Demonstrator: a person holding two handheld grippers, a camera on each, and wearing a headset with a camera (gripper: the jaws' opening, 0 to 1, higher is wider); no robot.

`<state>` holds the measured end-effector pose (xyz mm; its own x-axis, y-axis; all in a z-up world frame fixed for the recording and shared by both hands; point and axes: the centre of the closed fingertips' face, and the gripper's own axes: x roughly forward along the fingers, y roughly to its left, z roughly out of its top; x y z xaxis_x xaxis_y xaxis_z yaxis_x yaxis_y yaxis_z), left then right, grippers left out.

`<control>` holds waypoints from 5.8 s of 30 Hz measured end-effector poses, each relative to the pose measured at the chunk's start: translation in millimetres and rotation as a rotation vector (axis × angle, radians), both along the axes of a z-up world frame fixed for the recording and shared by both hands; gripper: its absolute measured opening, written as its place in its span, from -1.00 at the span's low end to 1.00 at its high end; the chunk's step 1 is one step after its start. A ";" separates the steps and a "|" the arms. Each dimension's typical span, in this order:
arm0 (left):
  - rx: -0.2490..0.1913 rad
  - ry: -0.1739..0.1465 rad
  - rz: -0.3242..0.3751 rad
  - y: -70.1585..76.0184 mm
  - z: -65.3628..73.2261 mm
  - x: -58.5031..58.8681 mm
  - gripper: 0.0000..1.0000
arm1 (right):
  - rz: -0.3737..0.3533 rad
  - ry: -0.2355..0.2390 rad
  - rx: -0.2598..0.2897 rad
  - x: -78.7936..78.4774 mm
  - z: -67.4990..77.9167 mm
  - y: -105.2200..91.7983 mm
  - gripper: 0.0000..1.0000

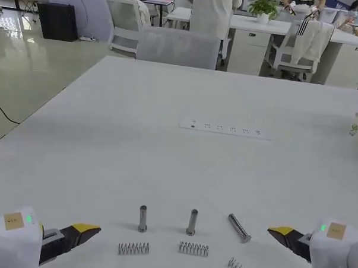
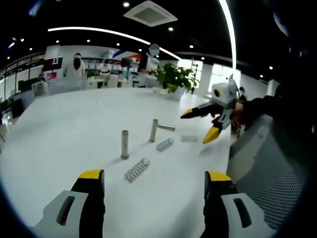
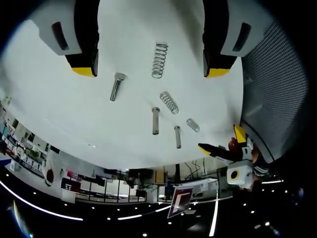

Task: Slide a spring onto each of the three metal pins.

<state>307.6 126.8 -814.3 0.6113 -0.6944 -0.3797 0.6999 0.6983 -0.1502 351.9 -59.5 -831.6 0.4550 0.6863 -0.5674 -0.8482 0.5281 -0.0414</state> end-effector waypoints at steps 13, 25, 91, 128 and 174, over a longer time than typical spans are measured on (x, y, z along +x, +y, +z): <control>-0.002 0.003 -0.002 -0.3 -0.3 -0.5 0.58 | -0.030 0.004 0.030 19.4 16.9 0.0 0.56; -0.004 0.000 0.008 0.9 0.0 1.2 0.58 | -0.054 0.027 -0.040 51.2 16.4 0.6 0.26; 0.002 0.013 0.006 1.7 -2.0 0.1 0.52 | -0.203 0.197 -0.255 96.3 -32.6 14.3 -0.89; 0.017 0.009 -0.004 0.5 -3.2 -0.8 0.52 | -0.196 0.162 -0.103 71.2 11.6 9.8 -0.90; 0.009 -0.022 0.048 10.7 10.5 2.9 0.52 | -0.165 0.159 -0.105 60.0 8.0 8.9 -0.83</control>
<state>310.6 137.5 -803.8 0.6519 -0.6611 -0.3715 0.6690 0.7320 -0.1288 411.9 -50.7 -823.6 0.4555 0.5436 -0.7050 -0.7508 0.6601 0.0238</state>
